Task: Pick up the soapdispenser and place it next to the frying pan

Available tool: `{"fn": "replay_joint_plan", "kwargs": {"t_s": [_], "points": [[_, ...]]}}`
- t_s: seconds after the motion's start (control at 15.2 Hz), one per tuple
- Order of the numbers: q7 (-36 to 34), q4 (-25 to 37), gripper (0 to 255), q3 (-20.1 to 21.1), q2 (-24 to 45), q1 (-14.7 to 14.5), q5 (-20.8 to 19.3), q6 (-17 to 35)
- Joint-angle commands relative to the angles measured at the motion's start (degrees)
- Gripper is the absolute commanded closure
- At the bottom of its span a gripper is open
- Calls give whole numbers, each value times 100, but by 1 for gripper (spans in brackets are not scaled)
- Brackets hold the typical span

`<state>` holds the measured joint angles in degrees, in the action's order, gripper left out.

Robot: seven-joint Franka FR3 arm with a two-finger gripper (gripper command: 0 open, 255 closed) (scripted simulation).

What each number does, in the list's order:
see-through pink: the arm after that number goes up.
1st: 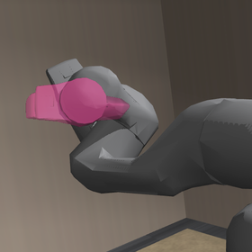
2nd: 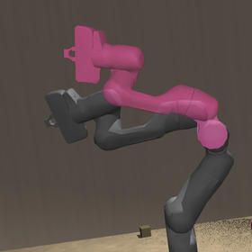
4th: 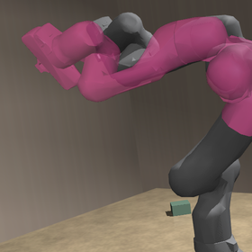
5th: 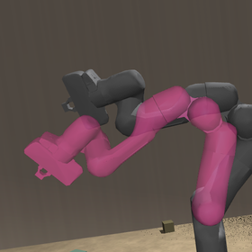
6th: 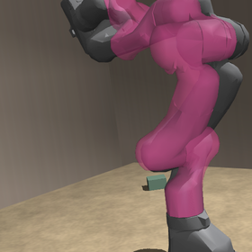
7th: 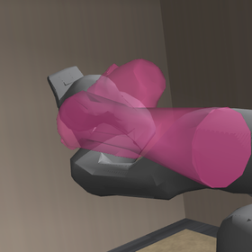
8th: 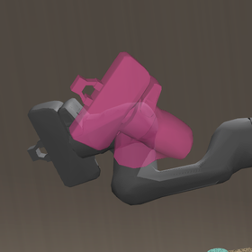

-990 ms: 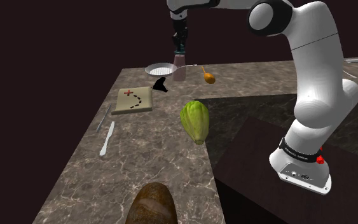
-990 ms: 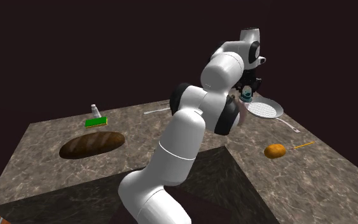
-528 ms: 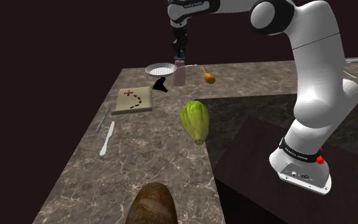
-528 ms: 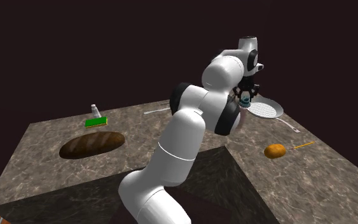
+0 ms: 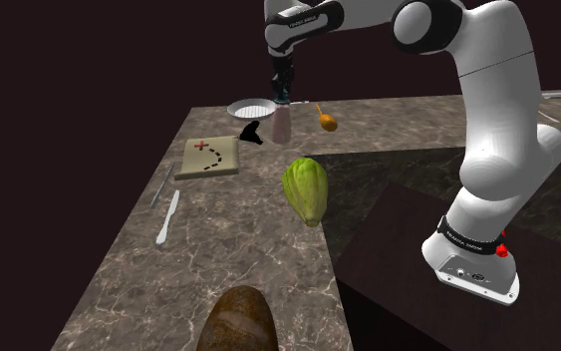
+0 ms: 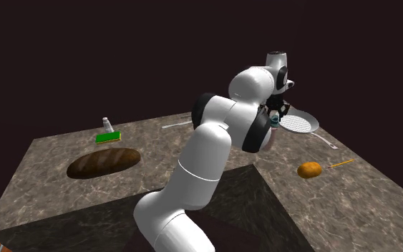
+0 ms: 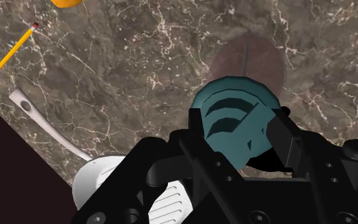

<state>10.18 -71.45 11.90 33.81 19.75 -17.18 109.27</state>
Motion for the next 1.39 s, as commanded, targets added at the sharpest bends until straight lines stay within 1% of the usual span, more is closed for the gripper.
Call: {"fn": "replay_joint_plan", "kwargs": {"t_s": [0.0,0.46,0.53,0.86,1.12,1.32], "points": [[-14,-52,255,-3,16,3,-8,73],[-15,-50,255,-3,17,3,-9,73],[-19,-67,0,-2,10,2,-9,82],[-15,-50,0,-3,17,3,-9,73],[45,451,0,34,-116,-85,40,-559],[45,450,0,34,-116,-85,40,-558]]}}
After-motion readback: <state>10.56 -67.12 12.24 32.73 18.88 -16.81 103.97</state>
